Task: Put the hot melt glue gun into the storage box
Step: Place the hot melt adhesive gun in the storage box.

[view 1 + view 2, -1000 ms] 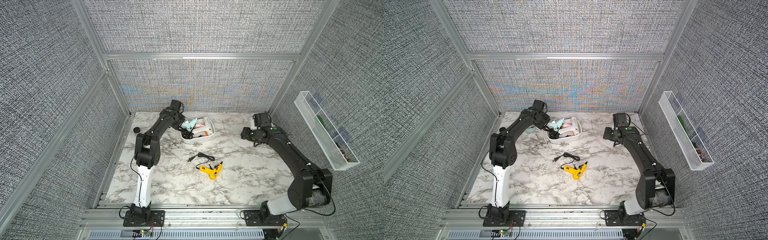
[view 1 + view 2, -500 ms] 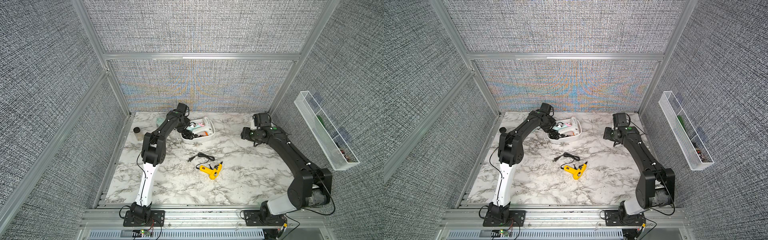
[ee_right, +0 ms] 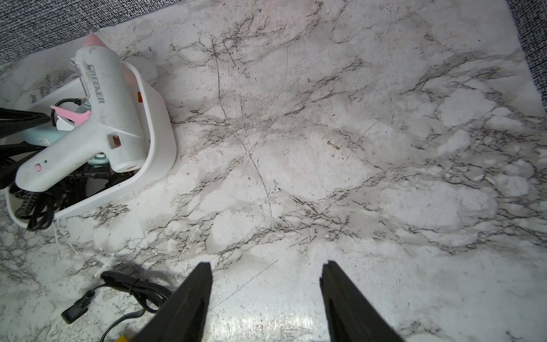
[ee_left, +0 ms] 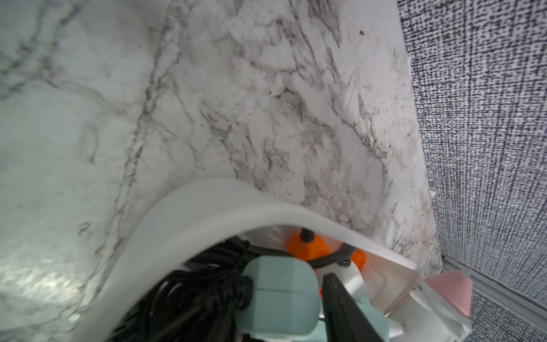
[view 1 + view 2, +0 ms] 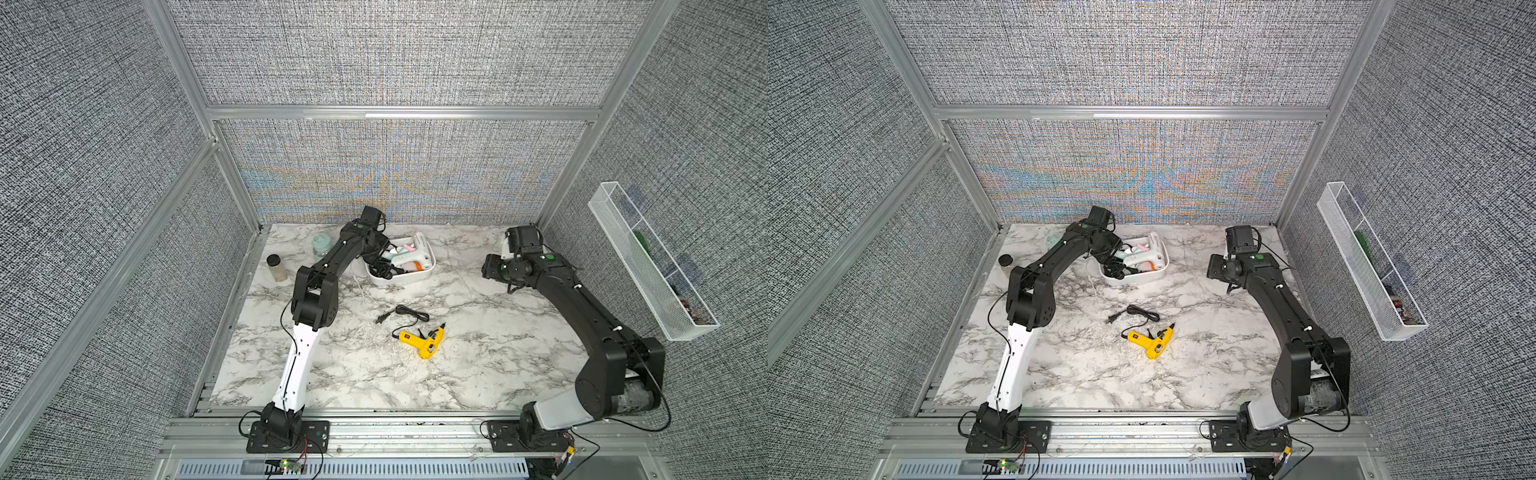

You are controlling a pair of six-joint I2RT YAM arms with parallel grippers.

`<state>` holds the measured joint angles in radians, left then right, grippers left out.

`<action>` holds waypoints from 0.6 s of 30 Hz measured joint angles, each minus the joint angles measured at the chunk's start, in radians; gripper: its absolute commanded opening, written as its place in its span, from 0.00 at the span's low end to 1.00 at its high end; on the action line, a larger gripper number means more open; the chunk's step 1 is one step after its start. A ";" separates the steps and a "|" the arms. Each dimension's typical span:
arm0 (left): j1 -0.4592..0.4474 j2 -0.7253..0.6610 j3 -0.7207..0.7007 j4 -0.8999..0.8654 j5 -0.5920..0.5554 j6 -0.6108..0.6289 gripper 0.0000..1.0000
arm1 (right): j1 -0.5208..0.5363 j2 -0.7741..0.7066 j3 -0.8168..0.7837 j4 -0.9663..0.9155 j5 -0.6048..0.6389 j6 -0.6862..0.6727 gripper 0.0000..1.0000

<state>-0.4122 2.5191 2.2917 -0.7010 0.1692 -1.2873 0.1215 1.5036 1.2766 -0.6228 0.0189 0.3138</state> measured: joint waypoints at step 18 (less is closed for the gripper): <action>0.014 -0.117 -0.039 -0.064 -0.009 0.050 0.63 | 0.010 -0.004 0.032 -0.021 -0.001 -0.001 0.65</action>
<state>-0.3985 2.4023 2.2528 -0.7647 0.1604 -1.2373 0.1310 1.4994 1.3083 -0.6437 0.0177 0.3130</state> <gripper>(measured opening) 0.662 0.645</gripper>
